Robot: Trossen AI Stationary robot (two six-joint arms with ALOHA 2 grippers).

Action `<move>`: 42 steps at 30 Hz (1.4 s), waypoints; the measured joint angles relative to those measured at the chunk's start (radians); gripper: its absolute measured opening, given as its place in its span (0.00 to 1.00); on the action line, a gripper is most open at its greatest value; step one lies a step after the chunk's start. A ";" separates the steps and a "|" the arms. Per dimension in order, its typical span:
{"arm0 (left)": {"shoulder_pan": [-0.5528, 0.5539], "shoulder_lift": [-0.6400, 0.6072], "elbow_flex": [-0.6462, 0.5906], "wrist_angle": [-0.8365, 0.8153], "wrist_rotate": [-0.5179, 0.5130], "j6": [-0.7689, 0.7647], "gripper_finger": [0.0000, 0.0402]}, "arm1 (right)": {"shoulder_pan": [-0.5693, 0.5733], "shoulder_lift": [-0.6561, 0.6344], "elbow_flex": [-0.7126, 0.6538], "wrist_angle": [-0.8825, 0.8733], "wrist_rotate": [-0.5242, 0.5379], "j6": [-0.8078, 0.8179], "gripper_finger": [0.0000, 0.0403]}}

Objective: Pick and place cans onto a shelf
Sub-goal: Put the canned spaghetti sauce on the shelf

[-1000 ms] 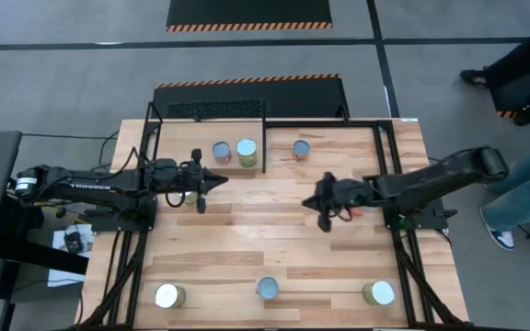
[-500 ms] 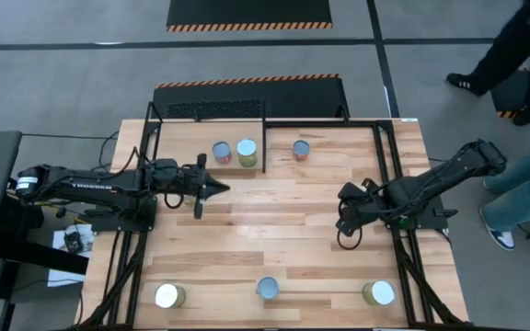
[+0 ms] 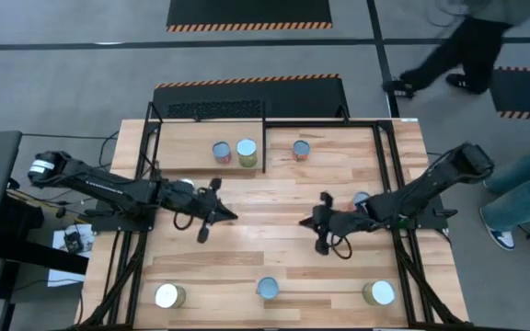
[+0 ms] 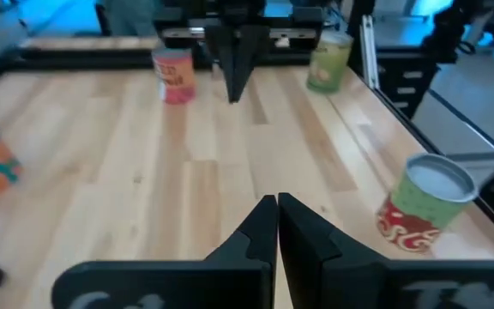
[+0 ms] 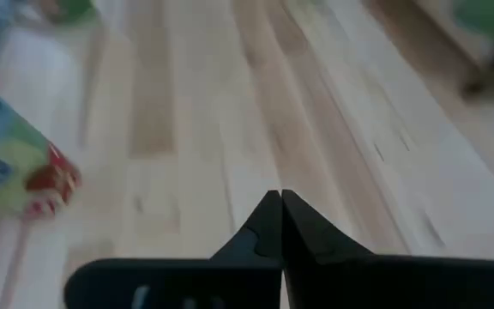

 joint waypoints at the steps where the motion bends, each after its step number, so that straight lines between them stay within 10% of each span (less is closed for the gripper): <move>1: -0.012 0.021 0.015 -0.012 -0.007 -0.015 0.00 | -0.002 0.017 -0.029 0.099 0.000 -0.045 0.02; 6: -0.063 0.152 0.103 -0.096 -0.065 -0.112 0.03 | -0.041 0.071 -0.128 0.418 -0.013 -0.181 0.02; 28: -0.278 0.725 0.904 -0.795 -0.039 -0.327 0.32 | -0.057 0.053 -0.156 0.430 -0.023 -0.205 0.03; 42: -0.250 0.851 1.006 -0.821 0.057 -0.407 0.32 | -0.057 0.053 -0.156 0.425 -0.020 -0.194 0.03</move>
